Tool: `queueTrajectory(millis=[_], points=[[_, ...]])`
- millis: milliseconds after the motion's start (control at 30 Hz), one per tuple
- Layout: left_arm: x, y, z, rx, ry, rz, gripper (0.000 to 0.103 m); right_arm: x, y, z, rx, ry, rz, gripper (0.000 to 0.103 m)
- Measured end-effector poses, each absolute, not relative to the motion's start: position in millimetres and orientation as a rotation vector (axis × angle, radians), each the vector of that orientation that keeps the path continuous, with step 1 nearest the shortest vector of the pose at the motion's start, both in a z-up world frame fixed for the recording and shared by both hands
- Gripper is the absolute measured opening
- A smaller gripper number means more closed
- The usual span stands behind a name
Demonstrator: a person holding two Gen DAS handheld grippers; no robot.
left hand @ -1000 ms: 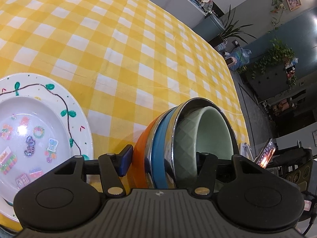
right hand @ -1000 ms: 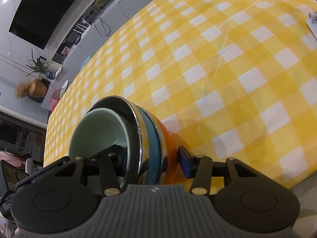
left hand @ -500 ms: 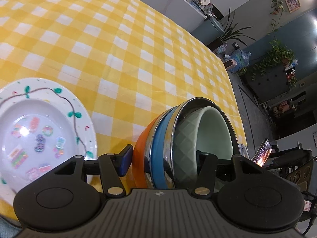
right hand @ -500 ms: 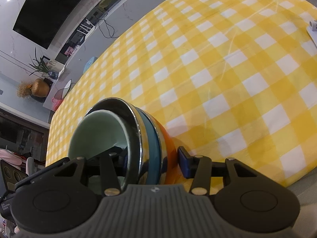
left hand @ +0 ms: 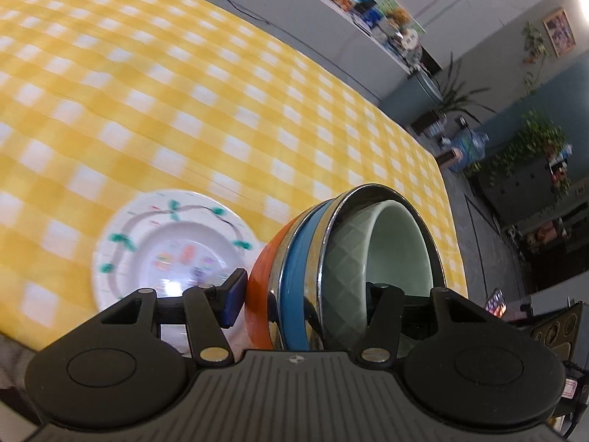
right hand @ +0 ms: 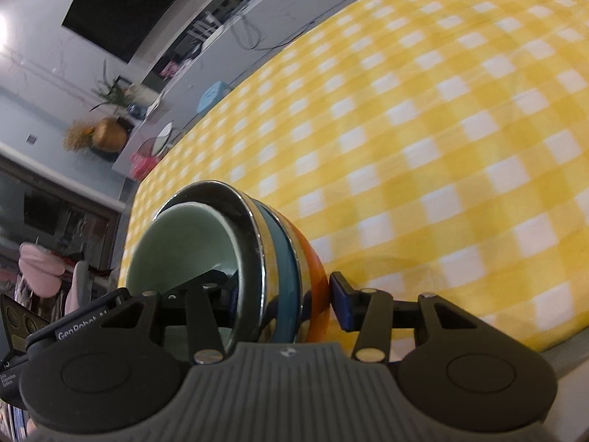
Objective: Organize plates and bowls
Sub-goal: 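Lower the nested bowls onto the candy-print plate with both tools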
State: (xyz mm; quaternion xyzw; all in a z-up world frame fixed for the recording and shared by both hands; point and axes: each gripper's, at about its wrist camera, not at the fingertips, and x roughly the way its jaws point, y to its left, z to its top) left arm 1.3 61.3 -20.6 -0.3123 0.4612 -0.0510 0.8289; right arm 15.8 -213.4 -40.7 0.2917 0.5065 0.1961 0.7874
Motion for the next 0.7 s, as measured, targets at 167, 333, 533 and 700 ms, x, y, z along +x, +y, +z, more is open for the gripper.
queueTrajectory(millis=[167, 333, 533, 700], points=[[-8, 91, -21, -0.705, 0.964, -0.049, 0.062, 18, -180, -39, 0.599, 1.112, 0.473, 0.047], [-10, 111, -28, -0.748, 0.960, -0.007, 0.061, 23, -154, -43, 0.566, 1.140, 0.505, 0.047], [-8, 123, -40, -0.776, 0.970, 0.005, 0.061, 28, -141, -51, 0.536, 1.162, 0.505, 0.047], [-3, 126, -49, -0.783, 0.979, 0.006, 0.061, 35, -136, -57, 0.524, 1.173, 0.492, 0.047]])
